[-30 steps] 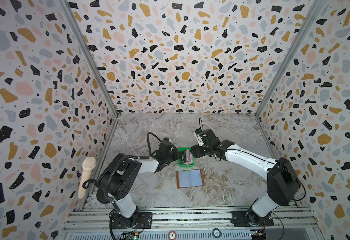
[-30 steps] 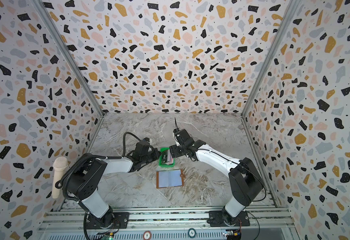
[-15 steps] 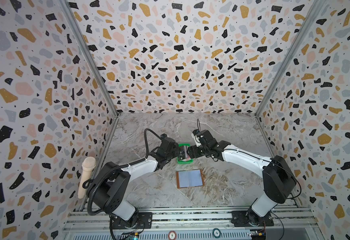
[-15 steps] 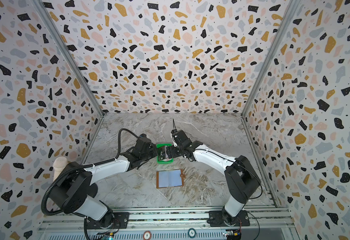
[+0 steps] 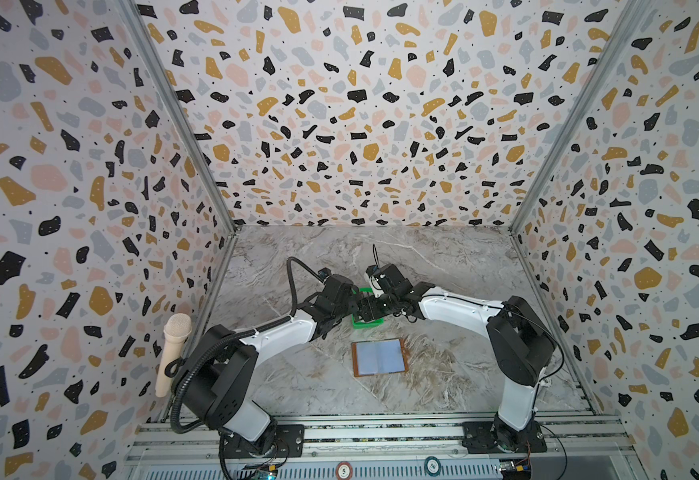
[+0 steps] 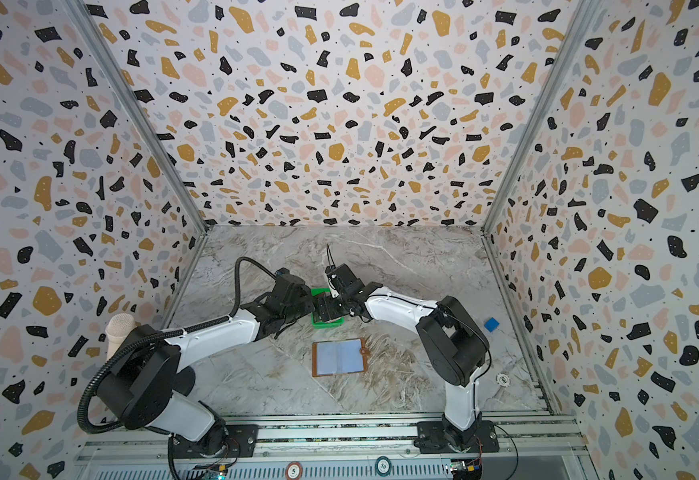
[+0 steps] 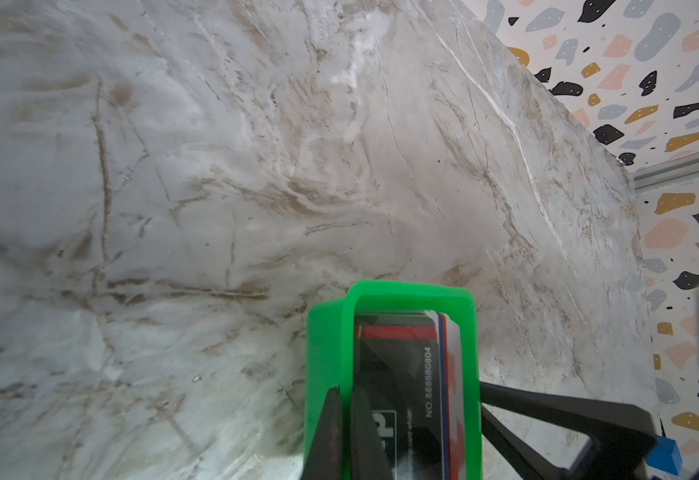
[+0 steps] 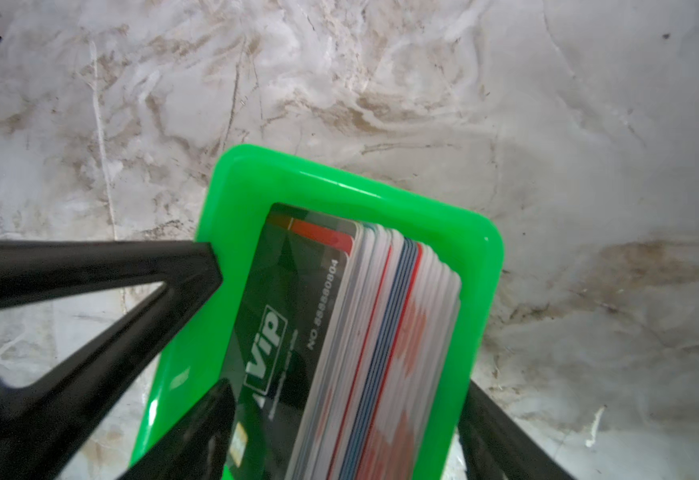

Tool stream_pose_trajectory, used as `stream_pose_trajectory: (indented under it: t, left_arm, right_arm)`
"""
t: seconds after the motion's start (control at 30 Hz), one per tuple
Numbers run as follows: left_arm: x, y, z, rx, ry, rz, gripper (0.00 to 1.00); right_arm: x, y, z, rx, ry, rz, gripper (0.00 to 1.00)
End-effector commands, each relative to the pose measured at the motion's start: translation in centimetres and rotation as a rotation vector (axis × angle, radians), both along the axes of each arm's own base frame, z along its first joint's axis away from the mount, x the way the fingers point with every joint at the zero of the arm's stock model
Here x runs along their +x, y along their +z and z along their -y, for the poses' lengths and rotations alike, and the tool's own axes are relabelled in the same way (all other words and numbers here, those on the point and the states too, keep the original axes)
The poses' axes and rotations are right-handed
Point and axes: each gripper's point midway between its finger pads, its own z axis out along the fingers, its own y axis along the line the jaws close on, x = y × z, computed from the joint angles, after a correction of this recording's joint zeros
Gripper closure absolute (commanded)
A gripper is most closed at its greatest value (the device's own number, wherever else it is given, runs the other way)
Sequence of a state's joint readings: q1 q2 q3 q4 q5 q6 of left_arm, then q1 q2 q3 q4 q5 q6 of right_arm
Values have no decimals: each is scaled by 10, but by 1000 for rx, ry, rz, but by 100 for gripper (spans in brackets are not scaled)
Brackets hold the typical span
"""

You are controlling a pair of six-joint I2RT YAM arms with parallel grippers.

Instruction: Put the credit cards into the card holder

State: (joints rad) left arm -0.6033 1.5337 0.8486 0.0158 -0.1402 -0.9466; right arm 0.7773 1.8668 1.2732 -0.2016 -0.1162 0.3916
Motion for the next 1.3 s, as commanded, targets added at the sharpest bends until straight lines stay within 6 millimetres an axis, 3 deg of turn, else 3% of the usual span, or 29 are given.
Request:
stream_pose_trajectory:
  t: [0.0, 0.23, 0.43, 0.47, 0.57, 0.67, 0.87, 1.0, 1.27]
  left_arm:
    - [13, 21, 10, -56, -1, 81, 100]
    - [4, -20, 18, -93, -35, 31, 100]
    - [2, -29, 21, -125, -55, 30, 99]
    - [1, -30, 22, -134, -62, 26, 96]
    - [-1, -27, 24, -171, -85, 31, 83]
    - [-5, -21, 21, -187, -95, 42, 77]
    - [-2, -3, 7, -223, -164, 91, 75]
    - [3, 1, 10, -204, -268, 135, 73]
    - [13, -8, 9, -253, -284, 151, 70]
  right_arm:
    - [0, 14, 4, 0, 0, 46, 17]
    - [-2, 46, 33, 29, -60, 132, 18]
    - [-6, 53, 50, 44, -94, 133, 18]
    - [-5, 55, 53, 49, -101, 134, 18]
    - [-5, 59, 58, 57, -110, 138, 18]
    - [-5, 64, 62, 62, -117, 147, 18]
    - [-4, 67, 65, 65, -123, 150, 18]
    - [-3, 68, 64, 69, -124, 152, 18]
    - [-3, 71, 66, 64, -125, 156, 18]
